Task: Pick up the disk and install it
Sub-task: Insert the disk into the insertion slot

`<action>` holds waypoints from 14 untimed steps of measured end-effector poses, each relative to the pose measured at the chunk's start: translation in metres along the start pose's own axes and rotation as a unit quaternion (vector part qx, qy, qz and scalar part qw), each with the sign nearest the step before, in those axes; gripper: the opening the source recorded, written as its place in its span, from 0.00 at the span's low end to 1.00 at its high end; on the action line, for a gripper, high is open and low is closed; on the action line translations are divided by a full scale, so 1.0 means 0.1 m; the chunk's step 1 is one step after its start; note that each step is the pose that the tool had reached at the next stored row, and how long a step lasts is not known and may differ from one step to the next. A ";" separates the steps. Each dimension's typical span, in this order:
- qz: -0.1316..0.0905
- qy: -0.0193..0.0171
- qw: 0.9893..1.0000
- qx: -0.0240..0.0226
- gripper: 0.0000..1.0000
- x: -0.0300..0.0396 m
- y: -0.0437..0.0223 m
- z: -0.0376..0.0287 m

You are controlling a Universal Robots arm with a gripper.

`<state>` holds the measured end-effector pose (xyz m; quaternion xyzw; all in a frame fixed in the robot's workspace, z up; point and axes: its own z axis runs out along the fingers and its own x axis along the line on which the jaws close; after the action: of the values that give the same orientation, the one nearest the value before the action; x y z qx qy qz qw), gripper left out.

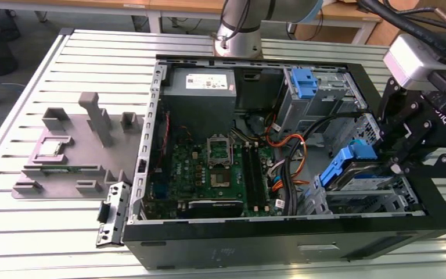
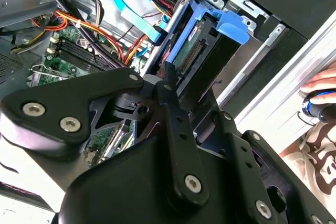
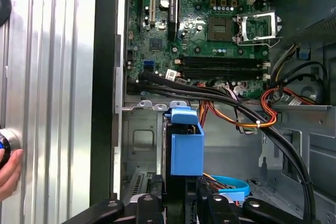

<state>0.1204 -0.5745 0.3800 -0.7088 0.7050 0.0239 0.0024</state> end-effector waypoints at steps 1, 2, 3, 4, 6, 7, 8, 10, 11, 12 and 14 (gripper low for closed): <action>0.000 0.000 1.000 0.000 0.36 0.000 0.000 0.000; 0.000 0.000 1.000 0.000 0.36 0.000 0.000 0.000; 0.000 0.000 1.000 0.000 0.42 0.000 0.000 0.000; 0.000 0.000 1.000 0.000 0.42 0.000 0.000 0.000; 0.000 0.000 1.000 0.000 0.42 0.000 0.000 0.000; 0.000 0.000 1.000 0.000 0.42 0.000 0.000 0.002; 0.000 -0.001 1.000 0.000 0.42 0.001 0.002 0.012; 0.000 -0.004 1.000 0.002 0.42 0.001 0.011 0.030; -0.001 -0.004 1.000 0.003 0.42 0.001 0.016 0.039; -0.001 -0.005 1.000 0.005 0.42 0.002 0.022 0.053; -0.002 -0.006 1.000 0.007 0.42 0.003 0.035 0.078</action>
<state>0.1166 -0.5745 0.3723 -0.7098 0.7039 0.0233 0.0110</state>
